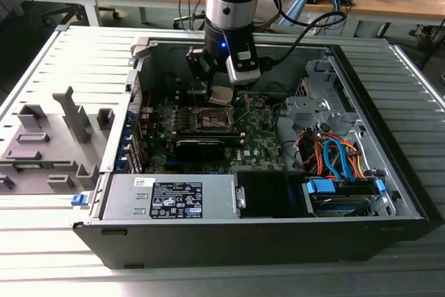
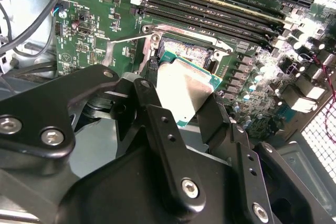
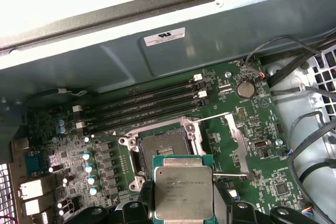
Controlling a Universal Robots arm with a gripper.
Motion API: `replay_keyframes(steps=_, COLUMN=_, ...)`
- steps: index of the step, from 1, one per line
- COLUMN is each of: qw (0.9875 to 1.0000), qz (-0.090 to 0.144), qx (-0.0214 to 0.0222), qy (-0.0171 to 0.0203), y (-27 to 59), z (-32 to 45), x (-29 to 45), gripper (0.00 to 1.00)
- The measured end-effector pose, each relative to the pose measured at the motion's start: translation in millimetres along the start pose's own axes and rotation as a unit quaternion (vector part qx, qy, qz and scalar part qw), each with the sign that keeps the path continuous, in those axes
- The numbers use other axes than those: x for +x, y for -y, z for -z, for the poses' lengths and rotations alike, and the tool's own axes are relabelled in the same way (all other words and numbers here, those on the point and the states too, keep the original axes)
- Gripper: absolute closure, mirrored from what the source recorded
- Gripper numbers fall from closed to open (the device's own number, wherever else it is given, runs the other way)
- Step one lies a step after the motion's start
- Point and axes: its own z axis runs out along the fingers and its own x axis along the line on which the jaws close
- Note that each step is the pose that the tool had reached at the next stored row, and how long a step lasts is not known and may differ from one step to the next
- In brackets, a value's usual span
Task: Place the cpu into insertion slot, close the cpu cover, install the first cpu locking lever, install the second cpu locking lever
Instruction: 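Place the cpu into insertion slot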
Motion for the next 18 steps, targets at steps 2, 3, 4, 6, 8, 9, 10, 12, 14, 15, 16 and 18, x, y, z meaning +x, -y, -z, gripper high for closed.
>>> replay_keyframes(steps=2, qw=1.0, qz=-0.001, qx=0.0, qy=0.0001, y=0.0, z=0.0, x=0.0, gripper=0.46)
replay_keyframes(steps=3, qw=1.0, qz=-0.001, qx=0.0, qy=0.0001, y=0.0, z=0.0, x=0.0, gripper=0.46)
replay_keyframes(steps=4, qw=1.0, qz=-0.002, qx=0.0, qy=0.0002, y=0.0, z=0.0, x=0.0, gripper=0.46)
replay_keyframes(steps=6, qw=1.0, qz=-0.002, qx=0.0, qy=0.0002, y=0.0, z=0.0, x=0.0, gripper=0.46)
replay_keyframes(steps=8, qw=1.0, qz=-0.003, qx=-0.0001, qy=0.0003, y=0.0, z=0.0, x=0.0, gripper=0.46)
replay_keyframes(steps=9, qw=1.0, qz=-0.003, qx=-0.0001, qy=0.0003, y=0.0, z=0.0, x=0.0, gripper=0.46)
replay_keyframes(steps=10, qw=1.0, qz=-0.004, qx=-0.0001, qy=0.0003, y=0.0, z=0.0, x=0.0, gripper=0.46)
replay_keyframes(steps=12, qw=1.0, qz=-0.005, qx=-0.0001, qy=0.0004, y=0.0, z=0.0, x=0.0, gripper=0.46)
replay_keyframes(steps=14, qw=1.0, qz=-0.005, qx=-0.0001, qy=0.0005, y=0.0, z=0.0, x=0.0, gripper=0.46)
replay_keyframes(steps=15, qw=1.0, qz=-0.006, qx=-0.0001, qy=0.0005, y=0.0, z=0.0, x=0.0, gripper=0.46)
replay_keyframes(steps=16, qw=1.0, qz=-0.006, qx=-0.0001, qy=0.0005, y=0.0, z=0.0, x=0.0, gripper=0.46)
replay_keyframes(steps=18, qw=1.0, qz=-0.007, qx=-0.0001, qy=0.0006, y=0.0, z=0.0, x=0.0, gripper=0.46)
